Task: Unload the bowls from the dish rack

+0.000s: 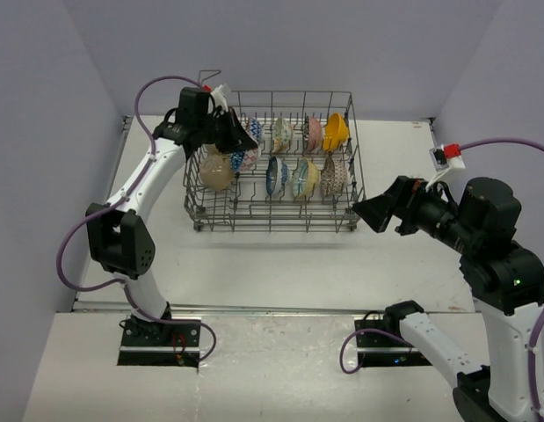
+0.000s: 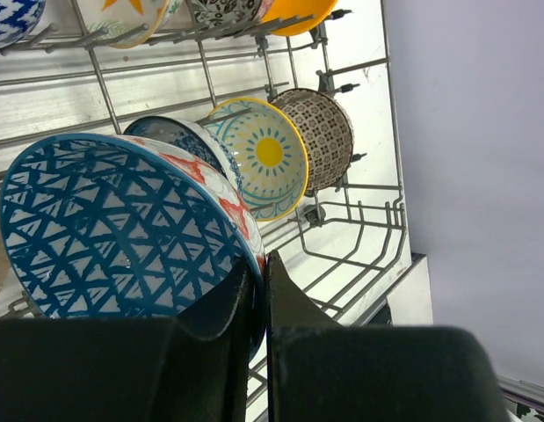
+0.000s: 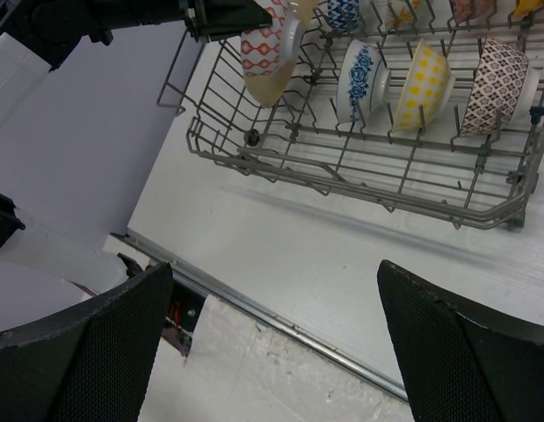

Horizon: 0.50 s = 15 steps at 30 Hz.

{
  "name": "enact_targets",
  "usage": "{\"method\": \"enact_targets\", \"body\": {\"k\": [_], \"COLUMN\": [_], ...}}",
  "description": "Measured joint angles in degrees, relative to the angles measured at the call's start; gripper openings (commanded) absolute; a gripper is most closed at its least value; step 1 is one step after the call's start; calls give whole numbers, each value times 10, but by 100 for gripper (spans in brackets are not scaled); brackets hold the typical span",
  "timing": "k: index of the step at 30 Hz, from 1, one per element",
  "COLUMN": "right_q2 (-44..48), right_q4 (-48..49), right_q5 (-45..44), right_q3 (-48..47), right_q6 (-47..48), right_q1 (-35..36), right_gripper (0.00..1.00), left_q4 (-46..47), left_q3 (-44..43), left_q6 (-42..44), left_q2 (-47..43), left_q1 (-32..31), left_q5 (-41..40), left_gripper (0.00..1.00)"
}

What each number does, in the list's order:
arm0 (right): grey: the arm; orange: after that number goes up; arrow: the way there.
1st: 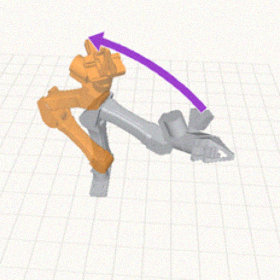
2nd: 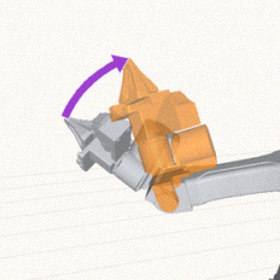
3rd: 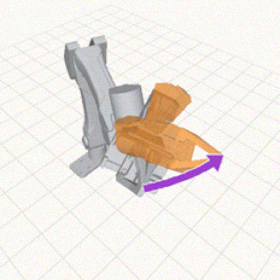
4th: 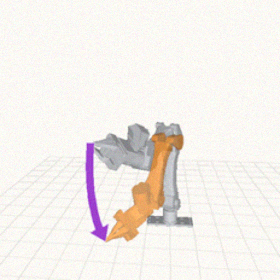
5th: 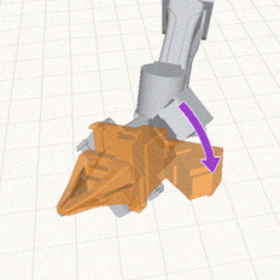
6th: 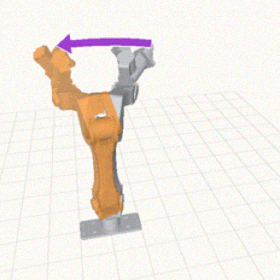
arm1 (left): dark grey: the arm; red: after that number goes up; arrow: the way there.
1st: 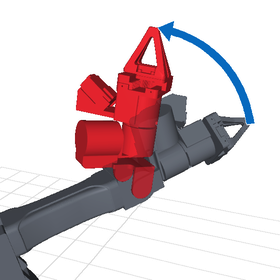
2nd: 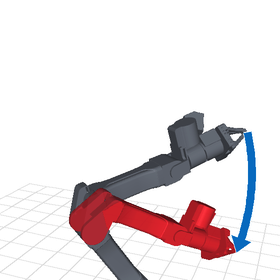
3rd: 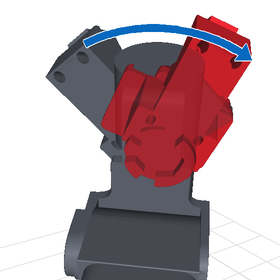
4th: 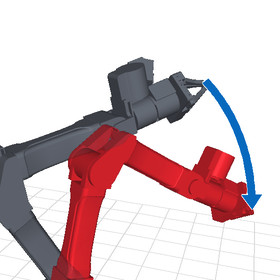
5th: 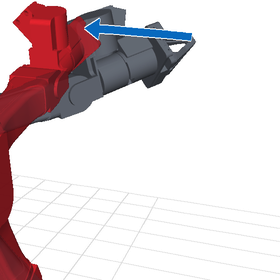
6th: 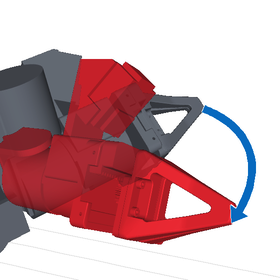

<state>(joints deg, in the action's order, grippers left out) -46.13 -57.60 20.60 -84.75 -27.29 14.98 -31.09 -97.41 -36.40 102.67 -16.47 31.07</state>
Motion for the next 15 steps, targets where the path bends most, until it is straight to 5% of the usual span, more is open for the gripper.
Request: {"method": "enact_targets", "body": {"k": [9, 15], "right_q2": [-29, -65], "right_q4": [-3, -15], "right_q5": [-1, -1], "right_q3": [-25, -59], "right_q6": [-17, -39], "right_q1": [0, 0], "right_gripper": [97, 97], "left_q4": [-27, -98], "left_q3": [-36, -170], "left_q6": [41, 163], "left_q2": [-5, -19], "left_q1": [-11, -117], "left_q5": [-7, -119], "left_gripper": [0, 0]}}
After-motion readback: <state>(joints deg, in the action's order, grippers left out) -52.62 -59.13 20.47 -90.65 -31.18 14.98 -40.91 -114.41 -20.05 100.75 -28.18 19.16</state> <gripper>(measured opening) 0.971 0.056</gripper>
